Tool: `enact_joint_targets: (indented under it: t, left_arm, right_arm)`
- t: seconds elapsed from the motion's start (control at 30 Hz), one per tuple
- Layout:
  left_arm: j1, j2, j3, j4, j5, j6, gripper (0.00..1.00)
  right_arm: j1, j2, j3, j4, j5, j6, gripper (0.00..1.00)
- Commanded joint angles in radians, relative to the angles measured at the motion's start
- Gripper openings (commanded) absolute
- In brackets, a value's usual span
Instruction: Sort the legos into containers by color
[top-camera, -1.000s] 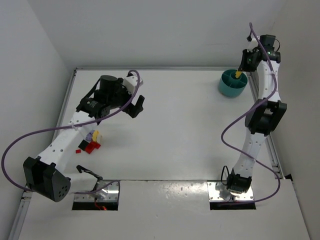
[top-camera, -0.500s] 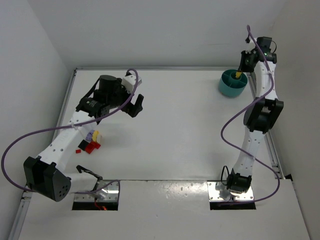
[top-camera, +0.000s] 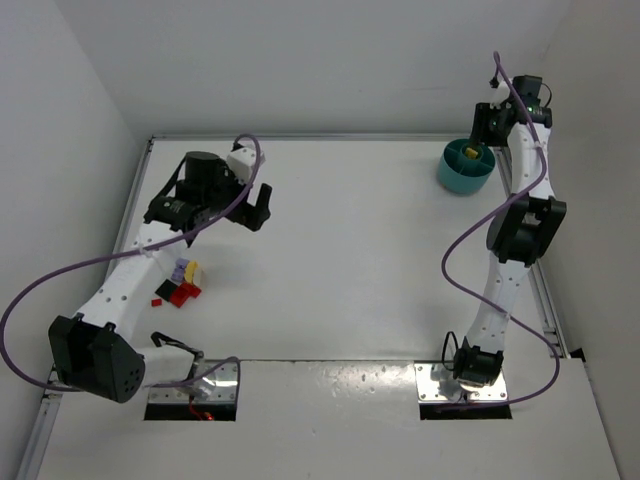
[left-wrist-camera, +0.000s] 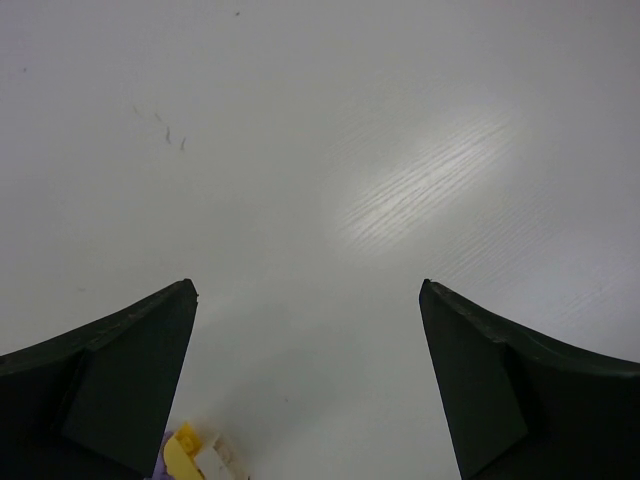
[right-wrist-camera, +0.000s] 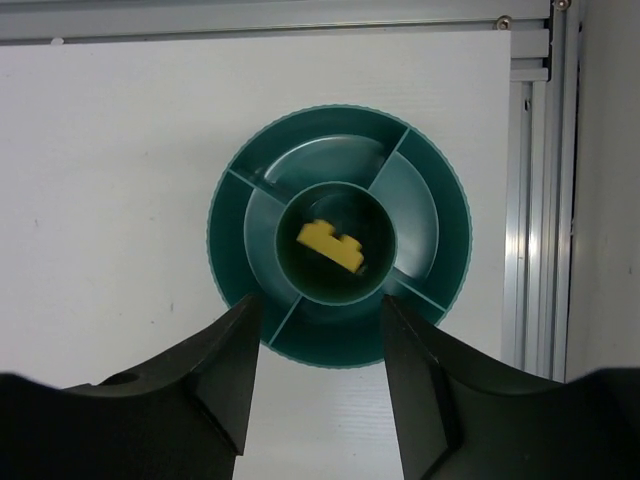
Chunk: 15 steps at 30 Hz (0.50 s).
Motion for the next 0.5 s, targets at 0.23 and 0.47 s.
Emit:
enact_joint_targets:
  t: [0.23,0.47]
  left_arm:
    - [0.201,-0.180,-0.171,-0.067,-0.014,0.114,0.96]
    - [0.391,-0.216,-0.330,-0.139,0.001,0.243,0.85]
  right_arm:
    - [0.018,-0.230,-0.109,-0.029,-0.208,-0.012,0.52]
    - [0.060,-0.386,-0.387,-0.019,-0.407,-0.012,0.52]
